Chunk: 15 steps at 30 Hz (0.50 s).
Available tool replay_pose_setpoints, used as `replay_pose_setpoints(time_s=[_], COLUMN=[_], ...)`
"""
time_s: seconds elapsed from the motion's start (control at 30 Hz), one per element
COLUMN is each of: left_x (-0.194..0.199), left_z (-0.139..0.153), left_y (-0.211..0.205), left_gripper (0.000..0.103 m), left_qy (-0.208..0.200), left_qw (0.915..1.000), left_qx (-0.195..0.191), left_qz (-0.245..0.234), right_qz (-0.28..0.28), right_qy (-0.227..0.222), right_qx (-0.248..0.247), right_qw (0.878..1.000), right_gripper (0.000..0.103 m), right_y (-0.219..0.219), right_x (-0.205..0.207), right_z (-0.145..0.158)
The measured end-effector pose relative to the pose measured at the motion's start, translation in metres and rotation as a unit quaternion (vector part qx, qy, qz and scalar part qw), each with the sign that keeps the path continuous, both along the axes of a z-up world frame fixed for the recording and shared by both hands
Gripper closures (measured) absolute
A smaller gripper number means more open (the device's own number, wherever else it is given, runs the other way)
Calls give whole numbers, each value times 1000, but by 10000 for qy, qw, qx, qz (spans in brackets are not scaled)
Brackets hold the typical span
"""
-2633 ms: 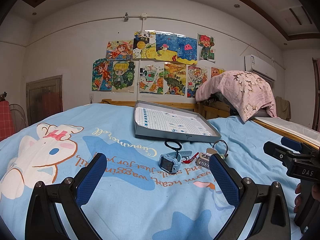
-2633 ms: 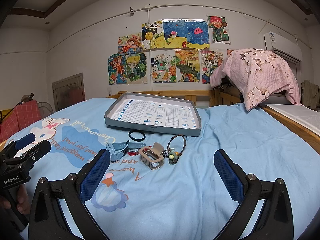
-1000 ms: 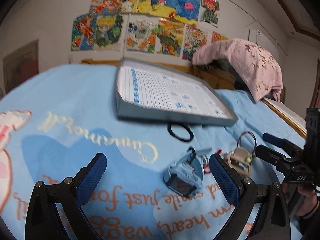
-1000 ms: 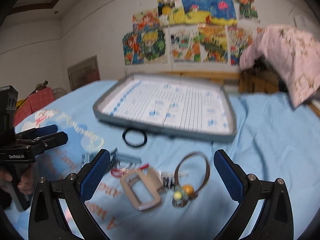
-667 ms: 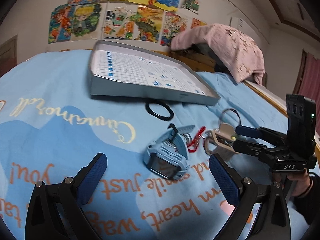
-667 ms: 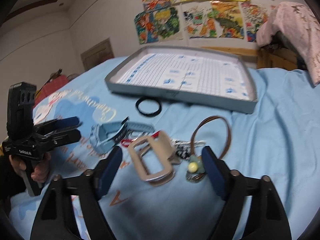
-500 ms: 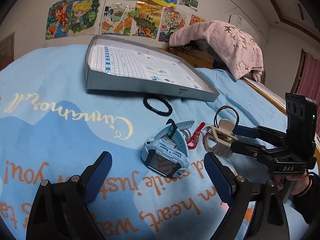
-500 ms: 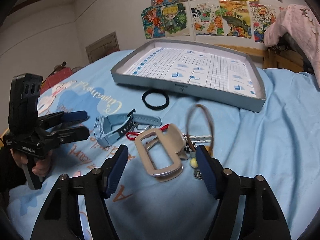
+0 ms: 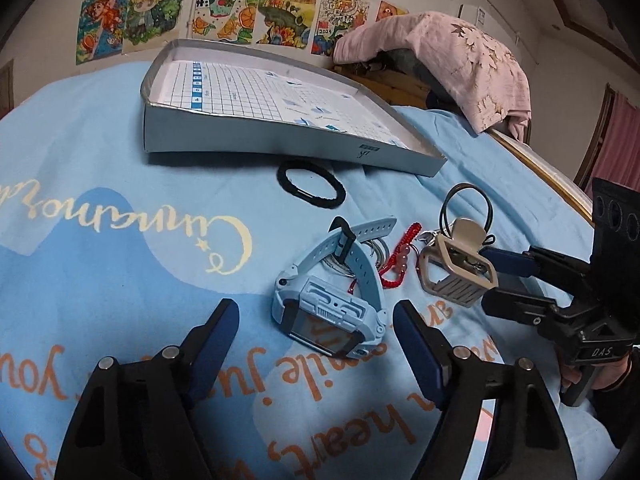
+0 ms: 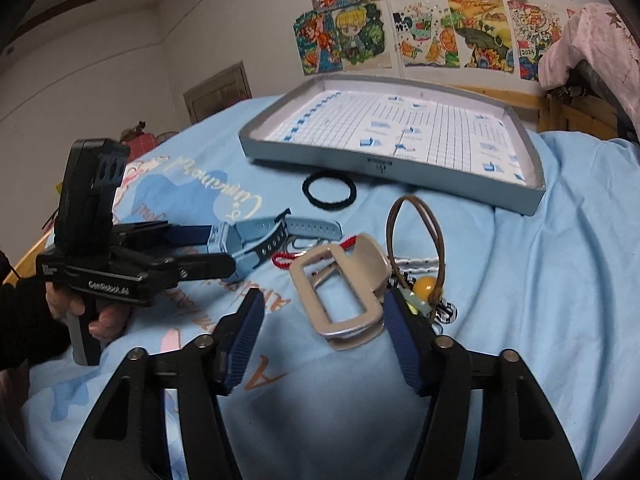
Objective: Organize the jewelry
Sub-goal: 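Grasp the light-blue smartwatch with the left tool while the right tool grasps the beige buckle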
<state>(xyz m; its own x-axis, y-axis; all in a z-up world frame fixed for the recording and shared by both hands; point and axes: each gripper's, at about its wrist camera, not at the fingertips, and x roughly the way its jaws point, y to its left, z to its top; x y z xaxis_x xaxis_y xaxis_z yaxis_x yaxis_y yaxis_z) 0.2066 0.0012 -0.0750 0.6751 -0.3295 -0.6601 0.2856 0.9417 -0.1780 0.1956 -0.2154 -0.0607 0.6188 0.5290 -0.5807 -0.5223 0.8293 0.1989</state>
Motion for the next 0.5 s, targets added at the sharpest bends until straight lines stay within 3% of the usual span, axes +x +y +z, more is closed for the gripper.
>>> replay_pose_setpoints(time_s=[0.13, 0.4, 0.5], left_x=[4, 13, 12], left_z=[-3, -10, -11], left_y=[-2, -6, -8], left_gripper=[29, 47, 47], left_qy=[8, 118, 113], left_qw=[10000, 9999, 9999], left_qx=[-7, -66, -52], left_qz=[-40, -40, -26], right_qz=[-56, -103, -108], right_qy=[179, 279, 271], right_qx=[-37, -205, -191], right_qw=[9998, 9993, 9994], right_gripper=[48, 53, 55], right_y=[1, 12, 15], right_x=[8, 23, 26], right_z=[-7, -13, -14])
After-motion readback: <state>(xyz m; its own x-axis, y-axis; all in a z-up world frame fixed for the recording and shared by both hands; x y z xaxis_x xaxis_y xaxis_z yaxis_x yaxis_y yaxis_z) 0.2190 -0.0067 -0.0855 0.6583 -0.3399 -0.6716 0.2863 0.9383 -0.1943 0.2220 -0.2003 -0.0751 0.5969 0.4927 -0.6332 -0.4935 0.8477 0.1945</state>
